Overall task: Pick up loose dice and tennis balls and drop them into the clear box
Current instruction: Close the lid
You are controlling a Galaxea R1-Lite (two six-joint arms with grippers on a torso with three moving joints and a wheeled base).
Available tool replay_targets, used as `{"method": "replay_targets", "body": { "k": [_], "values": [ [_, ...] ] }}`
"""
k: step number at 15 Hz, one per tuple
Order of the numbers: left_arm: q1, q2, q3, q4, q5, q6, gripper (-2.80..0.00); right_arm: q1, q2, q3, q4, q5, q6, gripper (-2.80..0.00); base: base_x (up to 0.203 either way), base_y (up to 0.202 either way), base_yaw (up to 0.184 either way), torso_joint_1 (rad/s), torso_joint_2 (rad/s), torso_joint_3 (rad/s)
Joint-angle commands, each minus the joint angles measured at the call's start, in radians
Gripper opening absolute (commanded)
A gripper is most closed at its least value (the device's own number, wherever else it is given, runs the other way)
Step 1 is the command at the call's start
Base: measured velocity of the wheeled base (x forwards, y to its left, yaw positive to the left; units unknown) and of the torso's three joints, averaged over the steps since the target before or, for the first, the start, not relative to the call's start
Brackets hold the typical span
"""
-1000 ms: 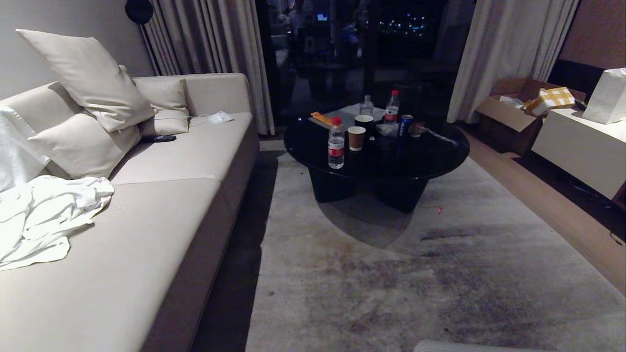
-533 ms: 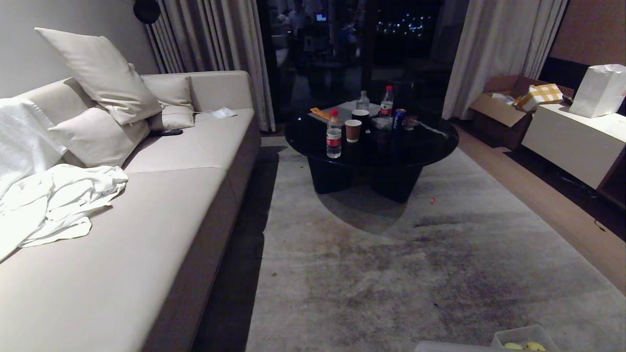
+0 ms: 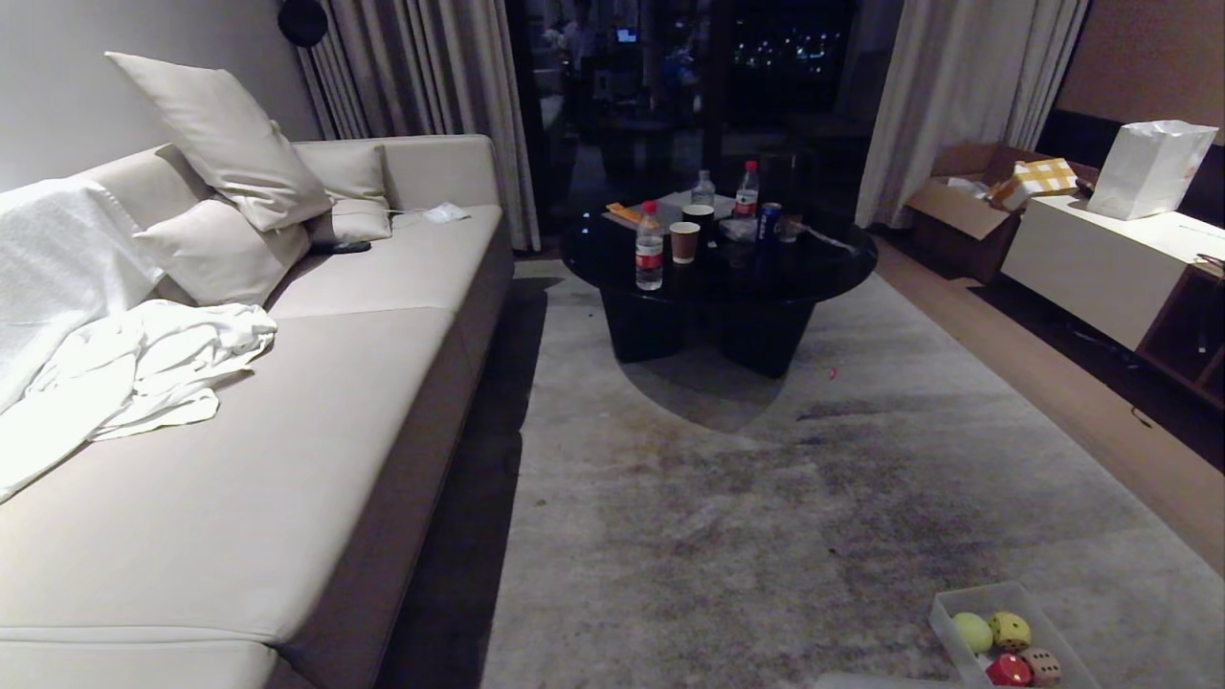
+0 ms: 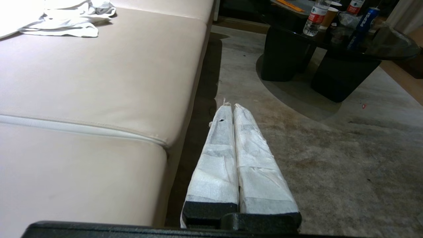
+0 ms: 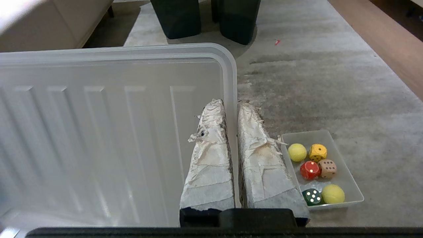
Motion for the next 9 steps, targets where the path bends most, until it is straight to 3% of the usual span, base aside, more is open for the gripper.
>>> {"method": "replay_targets", "body": {
  "k": [1,6,7,9],
  "values": [
    [0.000,0.001,0.002,0.000,0.001,-0.001,-2.80,0.001,0.002,0.000,0.001,0.001,0.000,-2.80,-0.060,0.000,0.001,0.010,0.01,0.002],
    [0.000,0.001,0.002,0.003,-0.004,0.014,-2.80,-0.001,0.002,0.000,0.001,0.001,0.000,-2.80,0.000,0.000,0.000,0.000,0.00,0.000],
    [0.000,0.001,0.002,0.004,-0.010,0.035,-2.80,0.001,0.002,0.000,0.001,0.002,0.000,-2.80,0.000,0.000,0.000,0.000,0.00,0.000],
    [0.000,0.001,0.002,0.008,-0.034,0.143,-2.80,0.001,0.002,0.000,0.001,0.001,0.000,-2.80,0.000,0.000,0.000,0.000,0.00,0.000]
  ]
}}
